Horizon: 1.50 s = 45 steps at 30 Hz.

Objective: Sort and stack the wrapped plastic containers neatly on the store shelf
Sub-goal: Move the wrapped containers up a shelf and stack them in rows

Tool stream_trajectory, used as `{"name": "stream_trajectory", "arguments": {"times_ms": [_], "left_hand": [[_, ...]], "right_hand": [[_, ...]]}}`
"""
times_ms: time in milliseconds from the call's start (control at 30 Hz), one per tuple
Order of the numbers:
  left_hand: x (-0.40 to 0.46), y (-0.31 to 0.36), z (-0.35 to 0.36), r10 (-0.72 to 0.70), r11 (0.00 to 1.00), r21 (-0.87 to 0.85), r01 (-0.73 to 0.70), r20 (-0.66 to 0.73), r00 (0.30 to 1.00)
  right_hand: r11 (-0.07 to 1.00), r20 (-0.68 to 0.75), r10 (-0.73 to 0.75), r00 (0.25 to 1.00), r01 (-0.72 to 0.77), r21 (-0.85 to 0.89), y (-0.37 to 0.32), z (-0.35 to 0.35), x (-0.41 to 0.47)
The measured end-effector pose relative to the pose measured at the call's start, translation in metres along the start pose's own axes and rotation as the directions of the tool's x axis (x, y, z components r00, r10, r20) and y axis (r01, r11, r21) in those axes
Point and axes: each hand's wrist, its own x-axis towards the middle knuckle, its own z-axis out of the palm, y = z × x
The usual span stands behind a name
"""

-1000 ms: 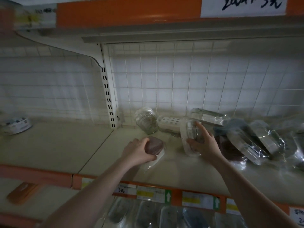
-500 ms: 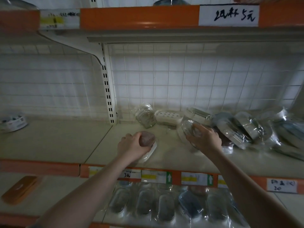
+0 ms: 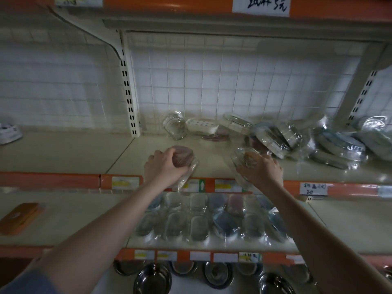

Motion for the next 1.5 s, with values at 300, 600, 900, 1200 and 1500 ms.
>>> {"name": "stream_trajectory", "arguments": {"times_ms": [300,600,900,1200,1500], "left_hand": [[-0.076,0.06,0.015,-0.047,0.999,0.021,0.049,-0.07,0.996],[-0.177,0.13,0.07,-0.087,0.996,-0.008,0.087,0.018,0.996],[-0.202,0.168,0.13,-0.087,0.993,-0.065,0.097,0.137,0.987],[-0.173,0.172,0.191,-0.085,0.994,-0.053,0.098,0.208,0.974],[-0.131,0.145,0.256,-0.125,0.99,-0.027,0.136,0.247,0.961]], "right_hand": [[0.999,0.022,-0.054,0.998,0.054,-0.006,0.086,-0.038,-0.04],[0.999,0.055,-0.041,0.998,0.043,-0.031,0.2,-0.077,-0.092],[0.995,0.07,0.069,0.995,-0.064,-0.073,0.279,-0.07,-0.112],[0.985,0.121,0.158,0.98,-0.148,-0.087,0.301,-0.027,-0.101],[0.981,0.171,0.189,0.967,-0.178,-0.076,0.307,0.048,-0.062]]}}
